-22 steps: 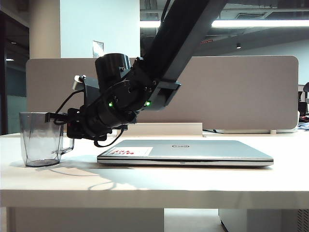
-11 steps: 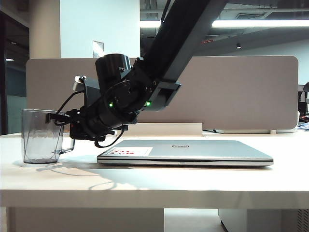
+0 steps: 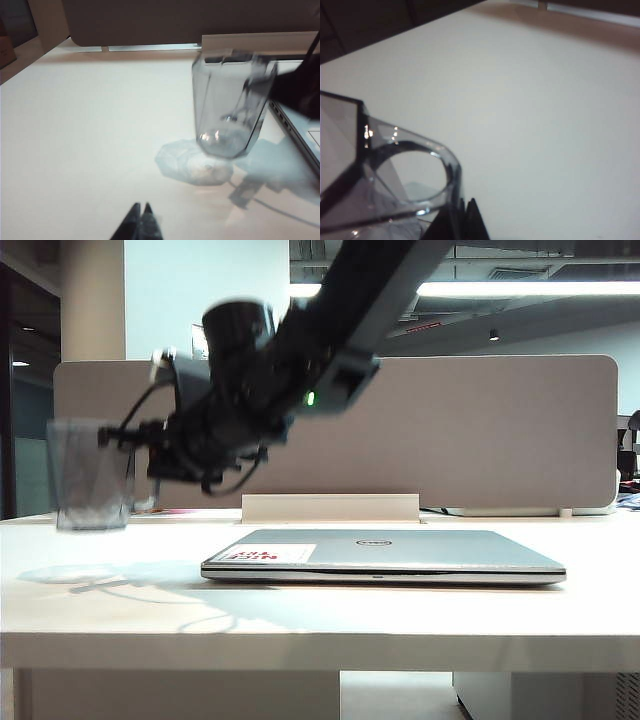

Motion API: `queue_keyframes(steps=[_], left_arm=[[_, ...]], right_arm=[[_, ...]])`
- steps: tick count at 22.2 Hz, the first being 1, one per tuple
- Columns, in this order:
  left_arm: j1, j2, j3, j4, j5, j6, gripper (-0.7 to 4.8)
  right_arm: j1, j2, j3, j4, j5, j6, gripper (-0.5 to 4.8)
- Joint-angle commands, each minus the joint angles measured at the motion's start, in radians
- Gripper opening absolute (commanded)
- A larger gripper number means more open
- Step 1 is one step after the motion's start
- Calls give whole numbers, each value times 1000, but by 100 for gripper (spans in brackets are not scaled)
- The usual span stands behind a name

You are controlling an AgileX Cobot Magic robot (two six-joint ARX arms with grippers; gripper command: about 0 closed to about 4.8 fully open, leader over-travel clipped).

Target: Pick up the water cup and place it on the right side of the laptop.

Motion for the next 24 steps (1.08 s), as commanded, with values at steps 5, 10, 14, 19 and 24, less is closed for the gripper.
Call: queue_keyframes(steps=[5, 10, 14, 19, 24], left_arm=[[1, 1, 4, 7, 5, -4, -4], [1, 1, 3, 7, 5, -4, -4], [1, 1, 3, 6, 18, -4, -4], [1, 1, 3, 6, 27, -4, -4], [1, 1, 3, 6, 32, -3, -4]], right_arm=[[-38, -132, 4, -149, 67, -31, -1], [-116, -218, 0, -256, 65, -31, -1], [-193, -277, -14, -328, 66, -36, -1], [-307, -410, -170, -322, 49, -59, -1], [-399, -537, -304, -314, 16, -62, -1]])
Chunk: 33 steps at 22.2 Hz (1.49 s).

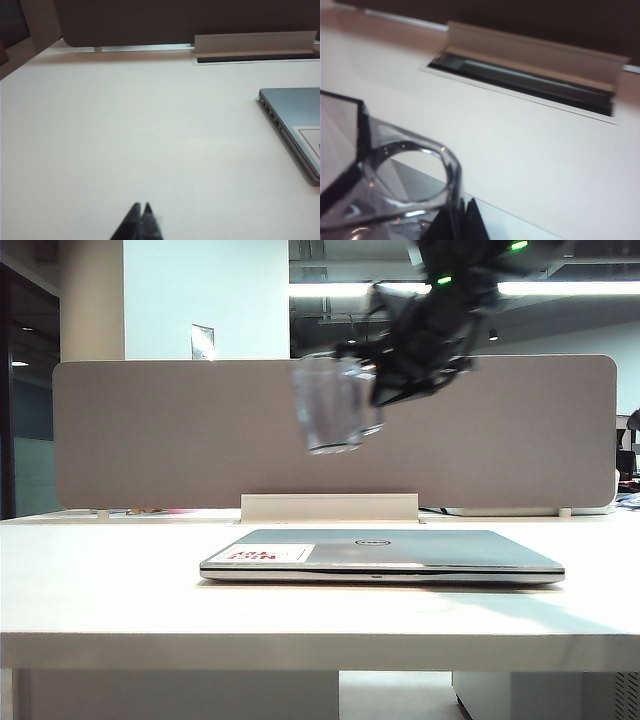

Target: Pick up the water cup and place it on the right side of the laptop.

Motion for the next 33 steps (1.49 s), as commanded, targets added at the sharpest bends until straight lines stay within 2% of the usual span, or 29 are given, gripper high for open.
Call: queue_keyframes(steps=[1, 11, 17, 21, 30, 33], left_arm=[[1, 1, 3, 6, 7, -3, -4], [1, 1, 3, 6, 7, -3, -4], [1, 1, 3, 6, 7, -3, -3], [1, 1, 3, 5, 7, -3, -4], [1, 1, 3, 3, 7, -3, -4], [1, 1, 3, -3, 7, -3, -4]], right_arm=[[-52, -97, -87, 28, -41, -3, -1], [-236, -369, -412, 108, -78, -14, -1], [-374, -494, -655, 266, -132, 11, -1], [-417, -518, -754, 340, -143, 10, -1], [-524, -523, -922, 533, -255, 39, -1], [-565, -523, -961, 587, -262, 42, -1]])
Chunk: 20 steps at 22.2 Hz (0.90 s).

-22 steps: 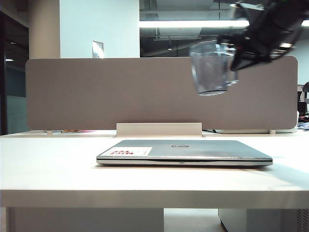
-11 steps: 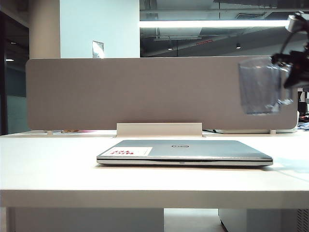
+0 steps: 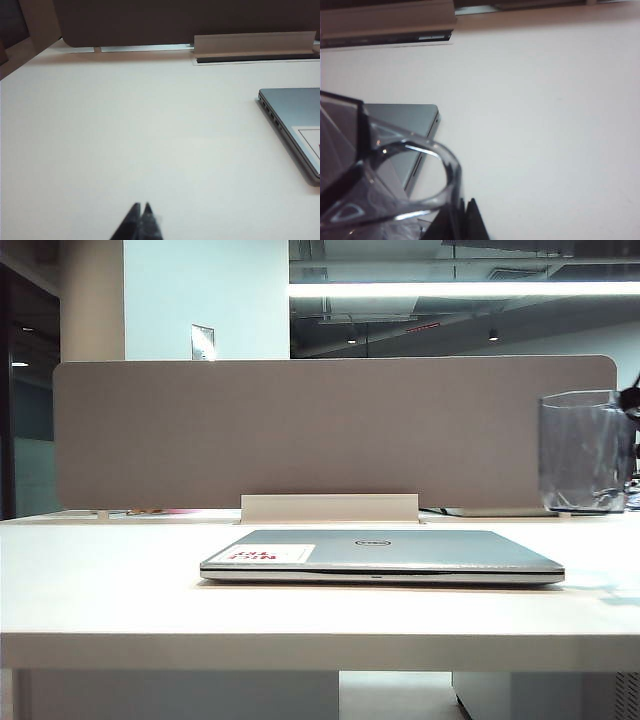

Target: Pick up the water cup and place it on the right side of the laptop.

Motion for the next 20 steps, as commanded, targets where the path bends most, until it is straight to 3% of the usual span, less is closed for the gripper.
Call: queue_keyframes(steps=[1, 4, 20], left_arm=[[1, 1, 3, -6, 5, -3, -4], [1, 1, 3, -19, 5, -3, -4], [1, 1, 3, -16, 5, -4, -4]], right_arm=[[-37, -8, -21, 83, -16, 11, -1], [-72, -5, -25, 90, -11, 3, -1], [-71, 278, -23, 351, -7, 2, -1]])
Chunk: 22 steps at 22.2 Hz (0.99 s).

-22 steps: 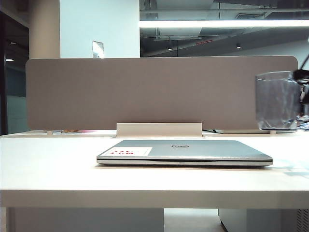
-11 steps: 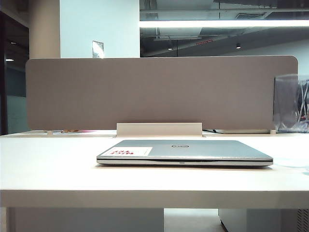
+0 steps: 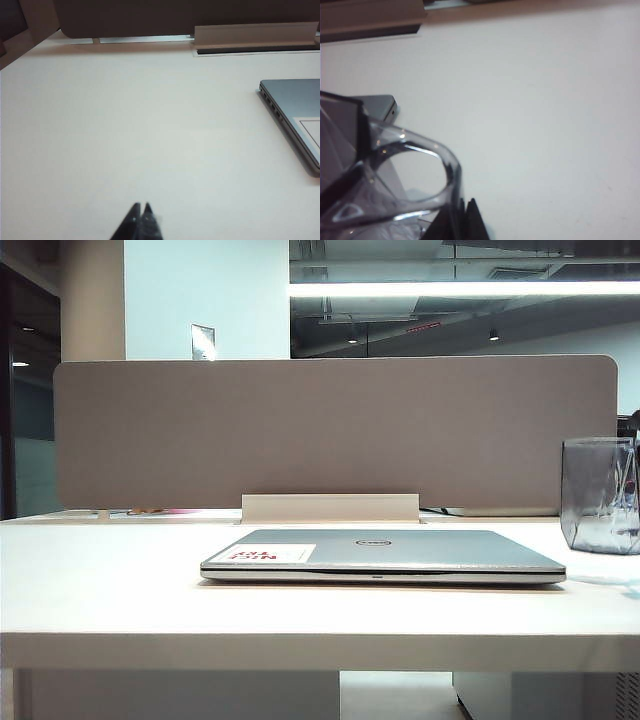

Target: Pick up the water cup and place it on the right side of the laptop.

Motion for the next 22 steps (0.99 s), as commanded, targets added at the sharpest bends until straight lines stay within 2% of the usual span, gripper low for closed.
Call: queue_keyframes(steps=[1, 8, 22], left_arm=[[1, 1, 3, 12, 5, -3, -4], [1, 1, 3, 12, 5, -3, -4], [1, 1, 3, 13, 5, -4, -4]], right_arm=[[1, 28, 3, 65, -1, 0, -1], [3, 94, 8, 142, -2, 0, -1], [16, 140, 26, 146, -13, -79, -1]])
